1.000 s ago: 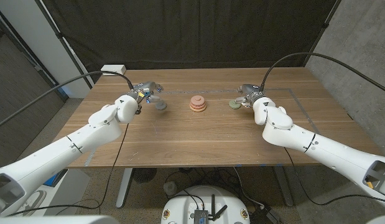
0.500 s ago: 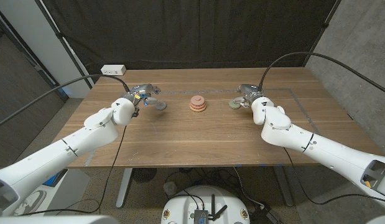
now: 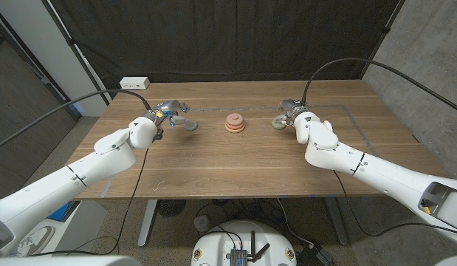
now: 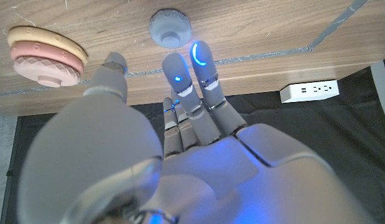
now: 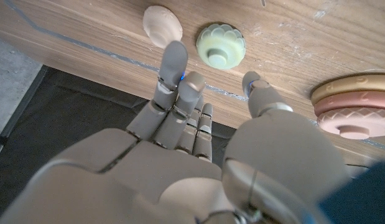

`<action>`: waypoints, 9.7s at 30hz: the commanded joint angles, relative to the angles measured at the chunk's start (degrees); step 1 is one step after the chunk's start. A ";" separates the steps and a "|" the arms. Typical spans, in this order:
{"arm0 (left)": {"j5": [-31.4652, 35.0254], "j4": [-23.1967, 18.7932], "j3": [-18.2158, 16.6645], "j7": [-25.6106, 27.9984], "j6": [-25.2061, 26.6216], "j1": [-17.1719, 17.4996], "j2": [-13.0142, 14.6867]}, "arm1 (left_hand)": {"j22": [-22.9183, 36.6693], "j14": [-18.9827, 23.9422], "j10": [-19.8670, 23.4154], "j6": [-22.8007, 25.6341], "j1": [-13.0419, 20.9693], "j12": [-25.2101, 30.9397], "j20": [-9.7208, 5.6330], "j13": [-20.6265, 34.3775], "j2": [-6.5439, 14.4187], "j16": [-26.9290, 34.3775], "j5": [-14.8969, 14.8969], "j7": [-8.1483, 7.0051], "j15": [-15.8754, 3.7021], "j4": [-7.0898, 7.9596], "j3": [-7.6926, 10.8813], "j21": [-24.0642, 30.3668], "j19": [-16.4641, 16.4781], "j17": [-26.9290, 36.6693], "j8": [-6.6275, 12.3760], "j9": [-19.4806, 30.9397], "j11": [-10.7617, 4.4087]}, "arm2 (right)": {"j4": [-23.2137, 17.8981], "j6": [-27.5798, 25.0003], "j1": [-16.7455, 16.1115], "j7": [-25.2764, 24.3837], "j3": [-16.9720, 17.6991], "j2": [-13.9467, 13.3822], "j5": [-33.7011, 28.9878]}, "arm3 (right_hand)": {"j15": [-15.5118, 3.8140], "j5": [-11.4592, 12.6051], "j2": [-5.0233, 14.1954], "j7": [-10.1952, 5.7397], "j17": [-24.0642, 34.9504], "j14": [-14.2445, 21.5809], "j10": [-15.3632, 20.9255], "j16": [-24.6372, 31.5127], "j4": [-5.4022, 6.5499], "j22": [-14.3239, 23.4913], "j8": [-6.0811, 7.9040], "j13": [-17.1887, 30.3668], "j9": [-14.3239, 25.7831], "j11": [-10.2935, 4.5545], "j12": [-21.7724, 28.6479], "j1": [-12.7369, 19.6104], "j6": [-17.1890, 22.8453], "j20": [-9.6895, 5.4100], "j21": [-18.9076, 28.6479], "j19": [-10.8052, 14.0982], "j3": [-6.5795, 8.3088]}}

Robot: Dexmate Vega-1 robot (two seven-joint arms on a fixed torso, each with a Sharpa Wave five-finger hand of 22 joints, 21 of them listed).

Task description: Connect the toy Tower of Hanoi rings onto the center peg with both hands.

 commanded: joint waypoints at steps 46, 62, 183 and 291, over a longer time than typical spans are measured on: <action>-1.98 -2.11 -0.63 1.42 0.98 1.34 2.24 | 0.03 -0.44 0.73 0.34 -0.67 0.22 -7.15 0.64 0.62 0.28 0.61 0.20 -1.20 0.05 0.68 -0.02 -0.16 0.05 -0.38 -0.03 -0.04 | 11.69 -3.51 8.86 10.21 -8.15 5.29 -1.22 | -0.92 -1.22 -2.15 1.40 -0.22 -1.25 -1.62 -1.21 -0.09 0.15 -0.37 -0.80 -0.39 1.53 0.32 -0.98 -2.44 -3.13 -0.14 -1.29 -1.18; -1.70 -2.24 -0.14 0.93 1.60 0.95 2.14 | 0.03 -0.44 1.01 0.79 -0.63 0.28 -7.18 0.75 0.75 0.30 0.66 0.21 -1.21 -0.07 0.85 0.03 -0.04 -0.02 -0.30 -0.01 -0.07 | 13.95 -3.99 10.52 10.97 -9.89 6.02 -0.27 | -0.93 -1.62 -1.97 1.50 -0.33 -1.02 -1.52 -1.49 0.00 0.12 -0.23 -0.88 -0.59 1.53 0.59 -0.70 -2.82 -3.13 -0.12 -1.31 -1.53; -2.90 -5.06 -1.59 3.96 3.92 4.06 2.85 | 0.20 0.96 4.64 3.93 -0.74 0.23 -7.23 1.45 1.05 0.94 1.27 0.12 -1.22 -0.49 3.33 0.30 1.10 1.16 -0.43 0.35 -0.85 | -2.05 -6.60 9.09 12.52 -7.37 -0.73 -3.36 | -0.90 2.61 5.30 -0.89 0.90 7.30 16.31 6.21 -0.32 0.99 4.84 4.08 -1.02 -2.09 3.56 6.05 12.25 -3.33 1.82 5.51 2.55; -0.34 -6.27 -8.96 18.22 1.46 17.62 3.59 | 0.35 0.88 6.81 5.86 0.17 -0.16 -7.24 1.82 1.02 1.09 1.03 -0.58 -1.21 -0.43 5.01 0.66 1.17 1.43 -0.54 0.60 -1.65 | 7.84 14.25 11.11 17.39 -4.75 14.52 -10.89 | -0.86 3.16 5.75 -1.26 0.89 6.76 17.03 7.42 -0.30 0.85 4.03 4.82 -0.94 -2.36 1.46 6.82 12.61 -3.32 1.60 5.33 2.86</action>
